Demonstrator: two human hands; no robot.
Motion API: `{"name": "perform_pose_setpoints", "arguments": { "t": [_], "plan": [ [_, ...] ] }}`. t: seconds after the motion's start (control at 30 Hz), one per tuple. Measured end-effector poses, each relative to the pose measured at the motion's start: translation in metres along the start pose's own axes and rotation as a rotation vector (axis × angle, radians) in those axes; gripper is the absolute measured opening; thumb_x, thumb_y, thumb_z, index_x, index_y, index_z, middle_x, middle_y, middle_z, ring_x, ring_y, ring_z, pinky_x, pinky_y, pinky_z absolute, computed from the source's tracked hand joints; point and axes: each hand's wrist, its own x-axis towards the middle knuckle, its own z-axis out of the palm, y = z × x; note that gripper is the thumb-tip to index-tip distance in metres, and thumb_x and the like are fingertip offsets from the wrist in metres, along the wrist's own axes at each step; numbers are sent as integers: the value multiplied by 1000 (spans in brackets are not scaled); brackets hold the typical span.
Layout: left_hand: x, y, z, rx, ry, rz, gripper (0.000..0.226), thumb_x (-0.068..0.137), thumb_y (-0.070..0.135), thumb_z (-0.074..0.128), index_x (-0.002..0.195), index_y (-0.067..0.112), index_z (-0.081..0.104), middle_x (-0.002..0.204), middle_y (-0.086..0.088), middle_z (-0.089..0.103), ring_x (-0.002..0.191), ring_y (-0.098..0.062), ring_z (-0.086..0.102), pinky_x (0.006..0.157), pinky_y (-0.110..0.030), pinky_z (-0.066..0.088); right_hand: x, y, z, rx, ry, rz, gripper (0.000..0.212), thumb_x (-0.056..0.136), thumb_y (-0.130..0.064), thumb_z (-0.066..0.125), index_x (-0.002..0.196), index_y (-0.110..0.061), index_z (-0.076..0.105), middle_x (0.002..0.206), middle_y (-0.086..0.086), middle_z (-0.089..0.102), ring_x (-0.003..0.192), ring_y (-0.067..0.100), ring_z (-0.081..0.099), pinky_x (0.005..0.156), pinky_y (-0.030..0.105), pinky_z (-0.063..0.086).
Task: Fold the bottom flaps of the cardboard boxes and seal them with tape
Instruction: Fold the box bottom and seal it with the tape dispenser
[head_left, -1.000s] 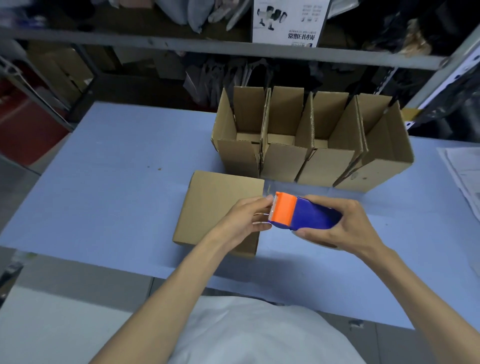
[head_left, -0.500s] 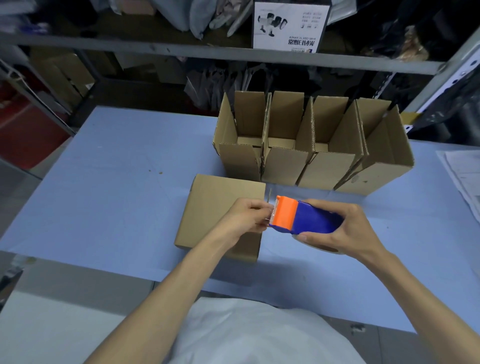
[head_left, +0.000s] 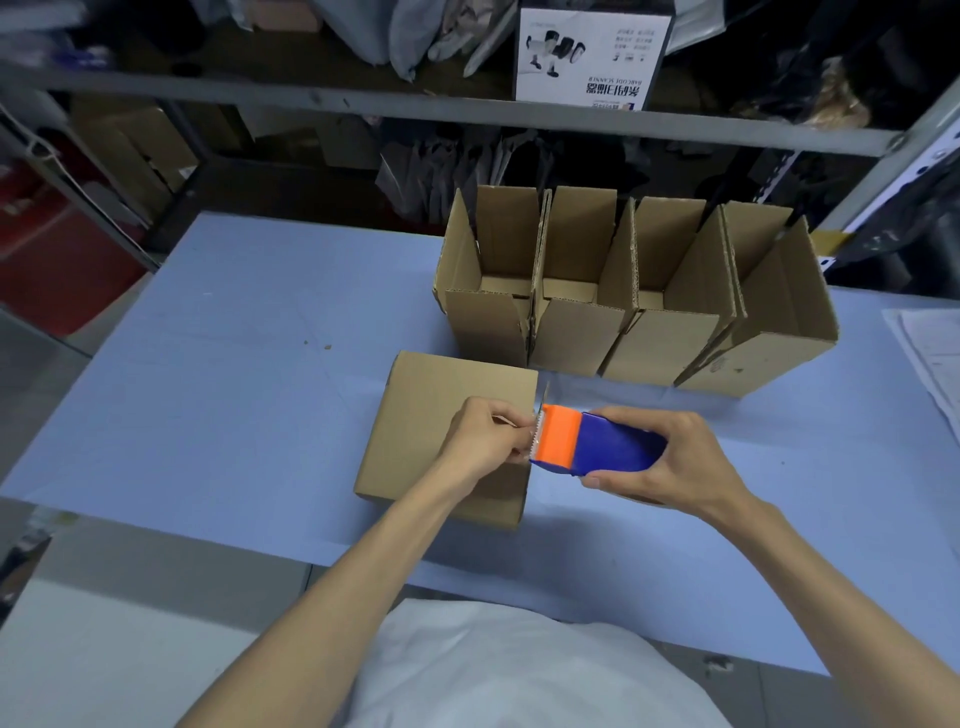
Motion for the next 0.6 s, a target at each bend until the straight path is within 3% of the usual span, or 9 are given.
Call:
{"name": "perform_pose_setpoints", "arguments": {
  "t": [0.1,0.23,0.33,0.47,0.6],
  "plan": [
    [6,0,1,90,84,6,26,86,1,62,66,18,62,73,0,64,68,-12,63,47,-15,49,6,1,3,-30,-30,11,74,56,-64,76,121,-32,59,107,-20,64,93,4,61,69,17,53],
    [16,2,2,175,119,25,29,83,6,68,60,22,62,69,3,64,75,-18,65,68,-31,58,10,0,2,-54,-76,30,75,56,-63,77,122,-32,59,105,-21,63,91,8,62,69,18,54],
    [22,-4,-12,181,169,-13,27,80,8,73,59,20,63,71,0,66,75,-19,66,72,-31,57,2,4,-7,-101,-80,35,71,56,-62,79,118,-34,60,99,-26,62,87,7,63,67,17,53],
    [28,-17,-34,149,121,-51,22,86,5,66,67,14,61,75,-8,66,62,-13,62,65,-26,55,-11,20,-20,-195,-19,104,62,54,-57,83,110,-35,67,89,-25,65,80,7,64,64,23,53],
    [30,-12,-28,187,127,-5,13,82,12,66,71,18,60,81,-4,67,77,-21,60,78,-33,53,-3,27,-20,-225,-15,142,62,55,-56,84,111,-34,66,89,-23,65,77,9,62,62,22,51]
  ]
}}
